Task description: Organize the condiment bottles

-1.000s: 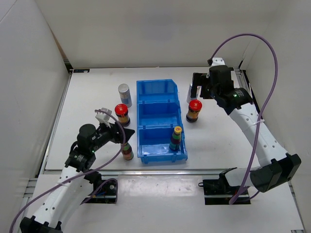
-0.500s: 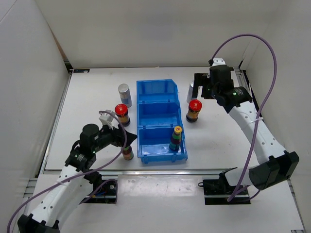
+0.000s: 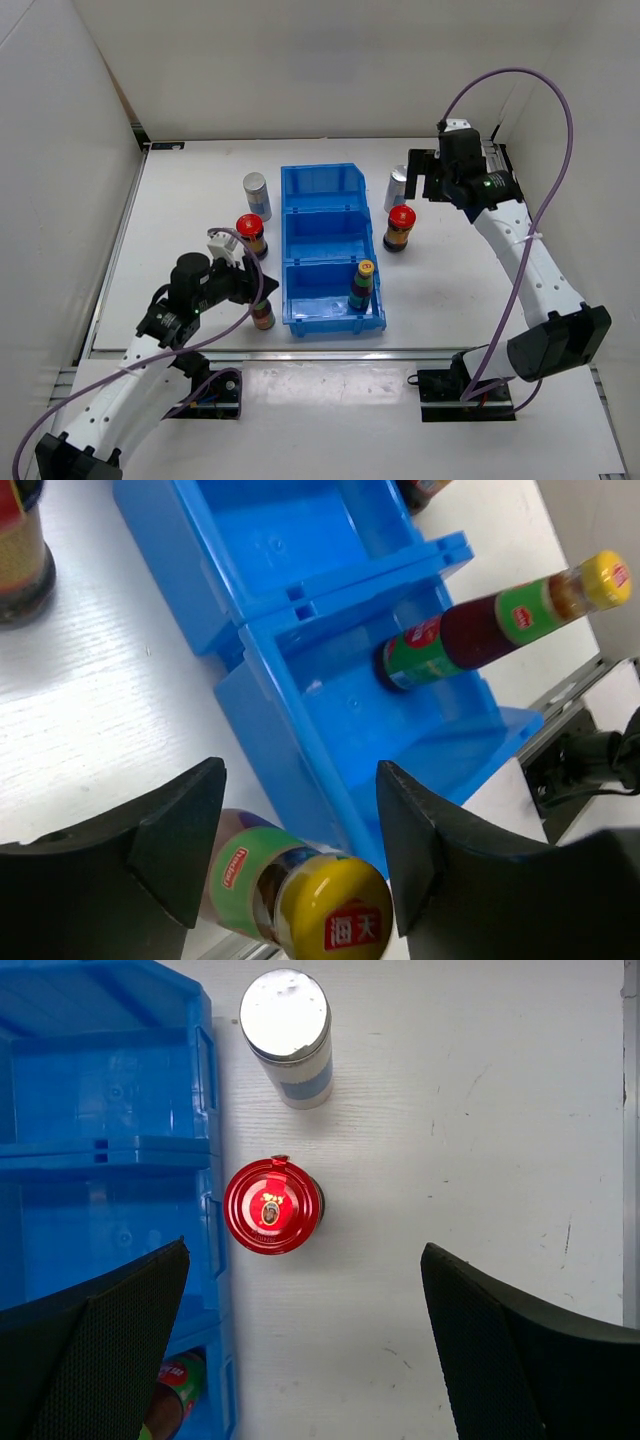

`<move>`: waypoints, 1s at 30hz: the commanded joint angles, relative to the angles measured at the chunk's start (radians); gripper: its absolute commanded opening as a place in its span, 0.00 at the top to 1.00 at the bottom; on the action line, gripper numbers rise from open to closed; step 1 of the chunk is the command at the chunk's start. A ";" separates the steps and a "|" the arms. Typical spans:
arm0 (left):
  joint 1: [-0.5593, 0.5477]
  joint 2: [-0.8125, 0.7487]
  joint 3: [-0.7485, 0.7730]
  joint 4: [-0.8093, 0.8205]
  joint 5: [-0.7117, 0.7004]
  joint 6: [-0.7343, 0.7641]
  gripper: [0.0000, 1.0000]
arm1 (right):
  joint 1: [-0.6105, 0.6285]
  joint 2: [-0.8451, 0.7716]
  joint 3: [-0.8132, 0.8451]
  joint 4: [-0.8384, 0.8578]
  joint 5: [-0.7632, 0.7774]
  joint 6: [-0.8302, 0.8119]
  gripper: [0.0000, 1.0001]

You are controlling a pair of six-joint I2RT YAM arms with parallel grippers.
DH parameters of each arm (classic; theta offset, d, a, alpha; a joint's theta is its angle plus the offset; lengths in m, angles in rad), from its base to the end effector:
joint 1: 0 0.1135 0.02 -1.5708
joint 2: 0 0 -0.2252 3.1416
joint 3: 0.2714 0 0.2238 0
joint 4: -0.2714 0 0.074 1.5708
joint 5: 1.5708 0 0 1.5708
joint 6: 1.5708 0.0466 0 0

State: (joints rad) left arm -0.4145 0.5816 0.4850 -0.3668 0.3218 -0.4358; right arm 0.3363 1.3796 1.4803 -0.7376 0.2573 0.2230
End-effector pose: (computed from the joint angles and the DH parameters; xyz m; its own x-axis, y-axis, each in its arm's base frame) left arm 0.1386 -0.0771 0.2233 -0.6415 -0.1553 -0.7513 0.4084 0.7599 -0.5058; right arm 0.2696 0.0817 0.3452 -0.5754 0.0254 -0.8175 0.0013 0.9995 0.0302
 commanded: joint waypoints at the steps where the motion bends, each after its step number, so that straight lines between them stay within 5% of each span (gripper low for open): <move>1: -0.020 0.046 0.027 -0.015 0.002 0.000 0.29 | -0.014 0.012 0.054 -0.016 -0.012 -0.025 0.00; 8: -0.073 0.049 0.018 -0.024 -0.032 -0.011 0.36 | -0.034 0.003 0.035 -0.025 -0.021 -0.025 0.00; 19: -0.083 0.095 0.142 -0.055 -0.093 0.087 0.82 | -0.062 -0.016 -0.005 -0.025 -0.039 -0.016 0.00; 30: -0.083 0.179 0.342 -0.086 -0.132 0.244 0.89 | -0.062 -0.016 0.005 -0.025 -0.067 -0.007 0.00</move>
State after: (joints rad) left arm -0.4969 0.7712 0.7109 -0.5026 0.1967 -0.2562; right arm 0.2810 1.3914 1.4750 -0.7654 0.2058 0.2085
